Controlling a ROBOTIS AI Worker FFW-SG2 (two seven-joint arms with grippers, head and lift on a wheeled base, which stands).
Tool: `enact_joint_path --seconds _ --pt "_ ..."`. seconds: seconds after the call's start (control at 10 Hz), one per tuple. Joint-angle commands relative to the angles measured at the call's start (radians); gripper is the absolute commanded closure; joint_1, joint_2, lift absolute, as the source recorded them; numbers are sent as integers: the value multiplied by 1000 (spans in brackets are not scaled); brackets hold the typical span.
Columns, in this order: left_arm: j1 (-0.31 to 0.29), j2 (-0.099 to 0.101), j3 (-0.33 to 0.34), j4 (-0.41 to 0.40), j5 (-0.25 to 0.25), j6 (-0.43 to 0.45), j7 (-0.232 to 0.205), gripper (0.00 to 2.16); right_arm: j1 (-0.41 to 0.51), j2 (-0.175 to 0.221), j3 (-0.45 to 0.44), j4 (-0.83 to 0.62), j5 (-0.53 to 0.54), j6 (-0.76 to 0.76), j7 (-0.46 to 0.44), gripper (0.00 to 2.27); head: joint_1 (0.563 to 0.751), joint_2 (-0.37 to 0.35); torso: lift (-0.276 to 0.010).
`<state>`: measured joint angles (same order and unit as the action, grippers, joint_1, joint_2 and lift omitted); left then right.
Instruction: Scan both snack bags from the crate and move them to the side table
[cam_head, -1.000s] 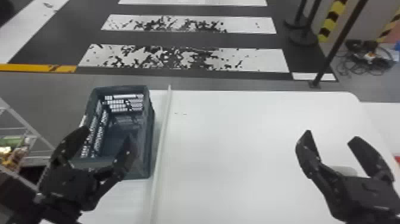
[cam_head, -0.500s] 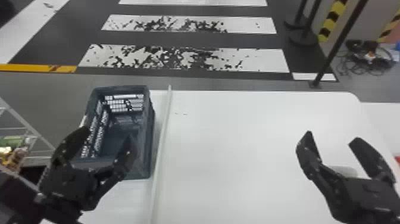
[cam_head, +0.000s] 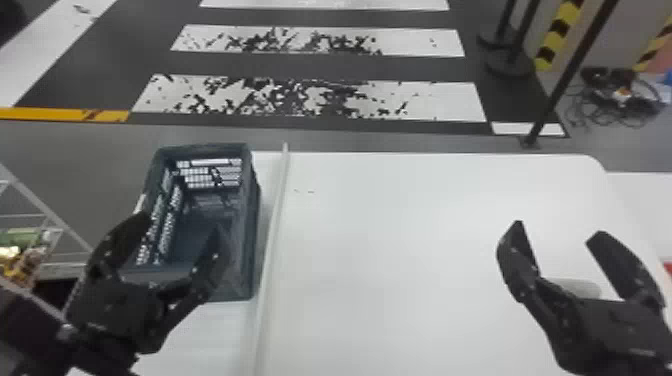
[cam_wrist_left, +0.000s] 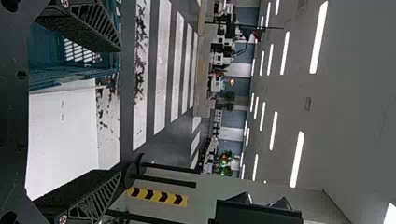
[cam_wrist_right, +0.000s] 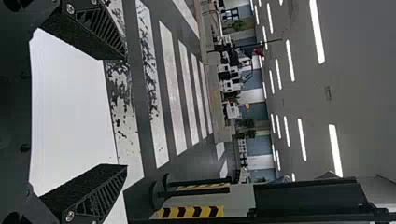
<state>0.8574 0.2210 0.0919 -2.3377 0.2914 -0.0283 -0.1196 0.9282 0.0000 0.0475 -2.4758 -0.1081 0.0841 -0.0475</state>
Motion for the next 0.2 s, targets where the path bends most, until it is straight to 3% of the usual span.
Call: enact_joint_path --seconds 0.0,0.1 --pt "-1 0 -1 1 0 0 0 63 1 1 12 2 18 1 -2 97 695 30 -29" --pt "-1 -2 0 3 0 0 0 63 0 1 18 3 15 -2 0 90 695 33 -29"
